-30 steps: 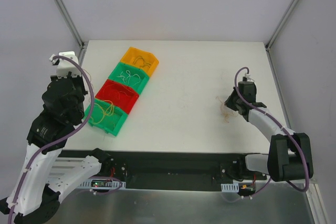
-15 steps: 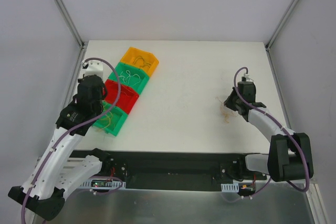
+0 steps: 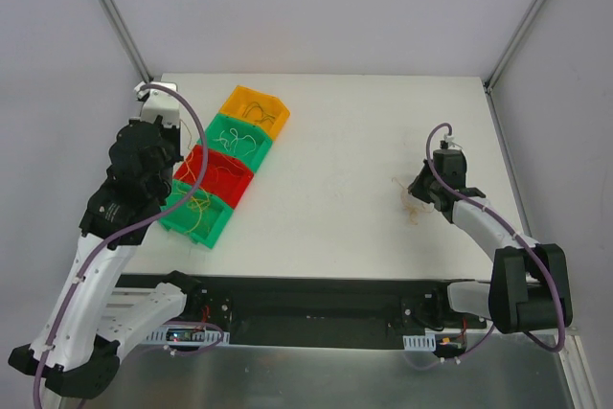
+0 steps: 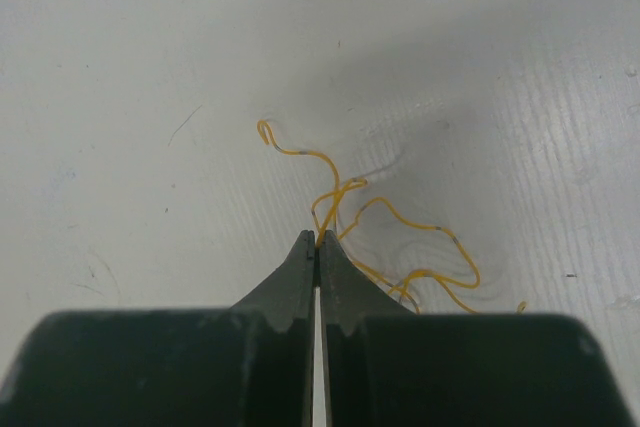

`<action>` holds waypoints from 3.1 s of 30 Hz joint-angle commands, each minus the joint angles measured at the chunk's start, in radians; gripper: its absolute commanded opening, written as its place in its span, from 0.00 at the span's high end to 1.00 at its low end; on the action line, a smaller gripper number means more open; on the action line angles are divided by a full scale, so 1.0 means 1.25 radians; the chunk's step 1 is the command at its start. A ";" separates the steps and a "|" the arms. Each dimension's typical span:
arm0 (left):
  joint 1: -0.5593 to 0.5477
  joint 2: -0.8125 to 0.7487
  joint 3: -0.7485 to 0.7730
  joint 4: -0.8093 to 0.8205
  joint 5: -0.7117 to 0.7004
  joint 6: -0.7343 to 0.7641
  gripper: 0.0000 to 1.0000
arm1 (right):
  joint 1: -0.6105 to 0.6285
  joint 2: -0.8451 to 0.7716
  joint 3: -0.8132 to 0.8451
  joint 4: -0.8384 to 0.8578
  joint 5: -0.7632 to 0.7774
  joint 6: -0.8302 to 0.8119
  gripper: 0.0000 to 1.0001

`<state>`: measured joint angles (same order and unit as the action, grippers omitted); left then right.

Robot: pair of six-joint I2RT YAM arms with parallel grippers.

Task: Untangle the cables

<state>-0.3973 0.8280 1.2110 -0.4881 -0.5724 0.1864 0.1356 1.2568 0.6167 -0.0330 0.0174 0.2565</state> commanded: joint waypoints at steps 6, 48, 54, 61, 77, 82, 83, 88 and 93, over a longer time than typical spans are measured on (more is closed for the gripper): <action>0.006 0.035 0.071 0.046 0.044 0.106 1.00 | 0.008 0.000 0.002 0.023 0.000 -0.011 1.00; 0.006 0.006 0.097 -0.099 0.778 0.033 1.00 | 0.014 0.007 0.004 0.023 0.006 -0.016 1.00; 0.006 0.006 0.022 -0.098 0.569 -0.029 1.00 | 0.014 0.007 0.002 0.023 0.005 -0.016 1.00; 0.006 -0.017 -0.002 -0.108 0.312 -0.177 1.00 | 0.014 0.011 0.004 0.023 0.002 -0.015 1.00; 0.006 0.032 0.294 -0.202 0.114 -0.238 1.00 | 0.017 0.011 0.004 0.023 0.001 -0.015 1.00; 0.006 0.052 0.331 -0.147 0.303 -0.119 1.00 | 0.017 0.011 0.004 0.023 0.002 -0.016 1.00; 0.006 0.058 0.341 -0.148 0.294 -0.106 1.00 | 0.017 0.009 0.004 0.023 0.003 -0.016 1.00; 0.006 0.058 0.328 -0.110 0.266 -0.019 1.00 | 0.017 0.013 0.002 0.023 0.001 -0.016 1.00; 0.006 0.005 0.244 -0.008 0.415 0.052 1.00 | 0.018 0.018 0.007 0.023 0.000 -0.016 1.00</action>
<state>-0.3973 0.8730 1.5520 -0.6193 -0.1951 0.1421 0.1516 1.2713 0.6167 -0.0330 0.0177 0.2489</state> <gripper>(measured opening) 0.002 0.009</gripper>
